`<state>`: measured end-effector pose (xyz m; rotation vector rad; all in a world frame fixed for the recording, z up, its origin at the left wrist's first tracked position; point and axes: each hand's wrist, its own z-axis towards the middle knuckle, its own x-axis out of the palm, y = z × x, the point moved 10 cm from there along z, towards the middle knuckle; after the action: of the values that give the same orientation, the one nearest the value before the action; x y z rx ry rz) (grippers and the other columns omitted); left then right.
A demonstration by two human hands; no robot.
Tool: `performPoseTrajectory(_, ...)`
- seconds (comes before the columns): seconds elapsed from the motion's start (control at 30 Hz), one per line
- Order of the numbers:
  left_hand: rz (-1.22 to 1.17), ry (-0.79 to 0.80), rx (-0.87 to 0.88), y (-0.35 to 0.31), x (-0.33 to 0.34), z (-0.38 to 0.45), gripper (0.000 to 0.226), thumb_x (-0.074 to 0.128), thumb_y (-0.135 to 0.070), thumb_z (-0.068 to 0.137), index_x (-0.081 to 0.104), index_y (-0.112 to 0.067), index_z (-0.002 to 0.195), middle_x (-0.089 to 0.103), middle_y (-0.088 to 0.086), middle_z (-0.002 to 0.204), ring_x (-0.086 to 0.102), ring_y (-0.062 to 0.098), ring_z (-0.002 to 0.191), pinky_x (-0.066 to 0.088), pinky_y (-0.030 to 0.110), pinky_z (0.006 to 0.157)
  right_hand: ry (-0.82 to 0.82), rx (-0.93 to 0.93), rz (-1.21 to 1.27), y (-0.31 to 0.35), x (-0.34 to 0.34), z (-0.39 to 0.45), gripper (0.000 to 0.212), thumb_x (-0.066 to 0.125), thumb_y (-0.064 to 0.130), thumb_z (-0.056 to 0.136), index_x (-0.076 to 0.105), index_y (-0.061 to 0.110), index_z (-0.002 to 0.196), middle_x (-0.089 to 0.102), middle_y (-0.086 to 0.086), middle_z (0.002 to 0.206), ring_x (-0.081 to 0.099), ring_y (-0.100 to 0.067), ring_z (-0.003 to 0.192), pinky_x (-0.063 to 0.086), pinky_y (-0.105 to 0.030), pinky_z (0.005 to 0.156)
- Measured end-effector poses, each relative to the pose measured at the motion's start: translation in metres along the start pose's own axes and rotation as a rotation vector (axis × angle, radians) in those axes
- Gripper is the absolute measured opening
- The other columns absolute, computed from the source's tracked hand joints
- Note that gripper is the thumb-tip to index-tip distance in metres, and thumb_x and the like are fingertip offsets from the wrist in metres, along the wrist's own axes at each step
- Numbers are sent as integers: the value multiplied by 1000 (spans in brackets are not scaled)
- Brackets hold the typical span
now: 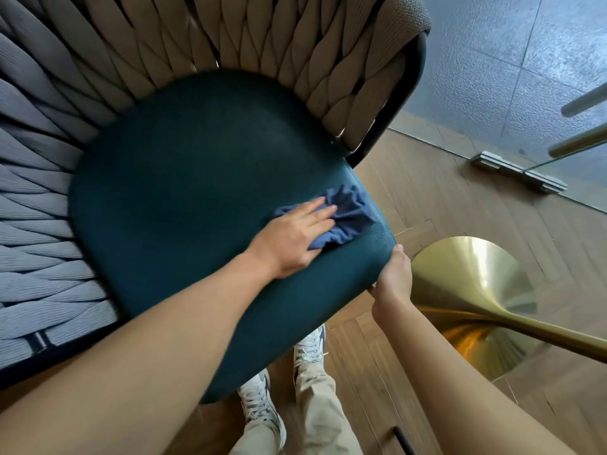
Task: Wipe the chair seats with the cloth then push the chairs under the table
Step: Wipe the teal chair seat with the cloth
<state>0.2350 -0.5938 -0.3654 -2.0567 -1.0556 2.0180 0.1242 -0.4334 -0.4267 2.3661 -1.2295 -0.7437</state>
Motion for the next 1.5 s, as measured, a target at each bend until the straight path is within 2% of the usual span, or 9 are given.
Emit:
performPoseTrajectory(0.37,-31,-253,-592,122,-30,-194,50,47,-19,88,52,-6,136,37,-4,149,24,12,142,10,11,114,-12,26,93,-28,3,-20,47,36,35,103,34,30,149,45,4,148,47,-20,129,43,-47,107)
performPoseTrajectory(0.73,-218,-610,-1384,119,-6,-241,50,49,-11,93,41,9,138,28,26,152,19,46,142,11,45,116,-27,42,61,-24,3,-20,43,34,27,104,37,30,147,50,3,140,54,-22,119,50,-48,98)
performPoseTrajectory(0.8,-165,-498,-1263,111,-4,-211,53,47,-15,93,39,6,141,26,25,154,18,45,142,11,45,116,-30,39,55,-24,3,-20,43,33,27,105,35,29,148,49,3,142,53,-23,120,49,-48,100)
performPoseTrajectory(0.93,60,-213,-605,80,14,-208,60,48,-15,88,35,-8,147,23,4,158,13,25,148,19,46,118,-24,37,51,-23,4,-22,44,33,27,105,35,28,148,50,2,141,54,-21,117,50,-46,98)
performPoseTrajectory(1.0,53,-257,-639,92,7,-234,56,46,-17,89,40,-6,144,28,4,156,17,23,147,22,46,116,-28,39,55,-23,4,-22,43,33,27,104,37,28,147,51,2,139,54,-21,116,51,-45,97)
performPoseTrajectory(1.13,-37,-404,-1054,99,3,-215,54,55,-10,90,41,4,140,29,20,154,19,39,144,18,48,118,-39,34,46,-24,4,-23,43,32,27,105,36,28,148,50,1,141,52,-22,121,49,-47,100)
performPoseTrajectory(1.2,-36,-368,-1016,80,10,-188,55,49,-17,91,39,3,141,27,20,155,17,42,144,16,48,119,-40,31,36,-24,4,-23,44,32,28,105,35,28,148,49,1,143,51,-24,125,47,-49,103)
performPoseTrajectory(1.33,91,-165,-584,59,19,-191,59,34,-28,91,36,-7,146,25,5,158,14,25,148,21,45,118,-42,36,47,-25,3,-21,43,33,28,104,38,28,147,51,1,142,52,-23,124,48,-49,102)
performPoseTrajectory(1.5,38,-295,-924,79,3,-187,52,53,-16,93,42,1,141,28,15,155,17,34,146,20,46,118,-47,33,49,-26,1,-21,43,35,28,104,39,27,147,49,1,143,50,-21,124,47,-48,103)
